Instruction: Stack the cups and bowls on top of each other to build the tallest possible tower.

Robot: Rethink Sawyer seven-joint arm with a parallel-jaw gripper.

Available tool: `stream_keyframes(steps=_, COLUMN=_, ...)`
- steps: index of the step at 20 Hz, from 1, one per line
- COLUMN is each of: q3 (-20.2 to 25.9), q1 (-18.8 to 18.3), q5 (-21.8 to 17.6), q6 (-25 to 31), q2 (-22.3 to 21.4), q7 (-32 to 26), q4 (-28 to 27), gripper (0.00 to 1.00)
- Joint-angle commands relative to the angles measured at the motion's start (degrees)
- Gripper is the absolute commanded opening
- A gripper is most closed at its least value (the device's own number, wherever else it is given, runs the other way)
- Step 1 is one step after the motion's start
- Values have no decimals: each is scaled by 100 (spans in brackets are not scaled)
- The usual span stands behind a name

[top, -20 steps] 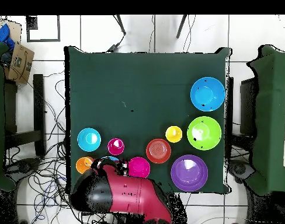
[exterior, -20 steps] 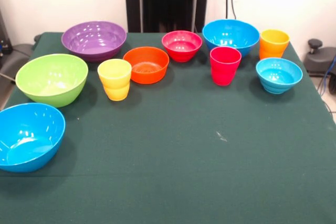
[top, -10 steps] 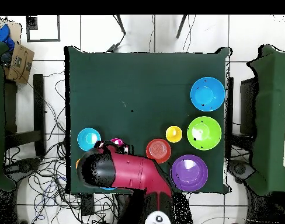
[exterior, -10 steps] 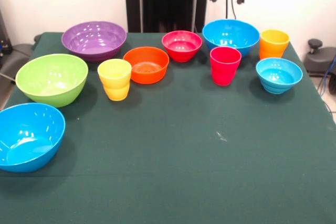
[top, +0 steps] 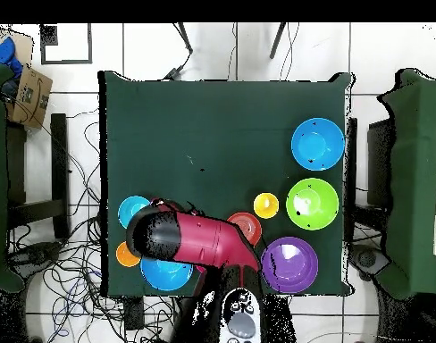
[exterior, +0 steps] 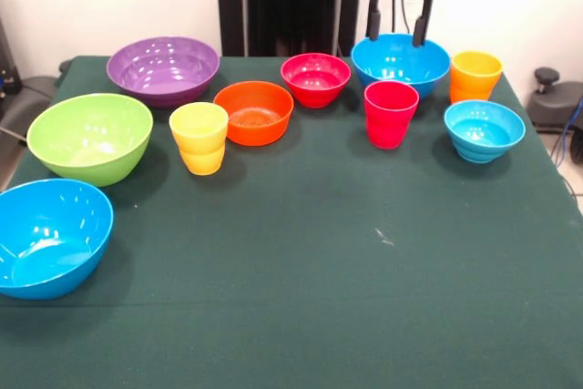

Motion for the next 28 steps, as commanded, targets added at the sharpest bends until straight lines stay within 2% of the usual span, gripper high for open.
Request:
stream_keyframes(steps=1, q3=90, q1=148, q5=190, q6=244, q2=478, q7=1106, q4=-372, gripper=100)
stream_keyframes(steps=5, q3=-62, q1=282, q5=-1, q6=542, q2=493, q7=1107, q4=-591, gripper=100)
stream_keyframes(steps=11, q3=75, q1=97, q5=-192, q6=1013, q2=523, q7=592, q4=-1012, gripper=100)
stream_keyframes(steps=28, q3=378, q1=-438, q5=-351, q6=697, q2=741, q7=220, q4=-963, gripper=100)
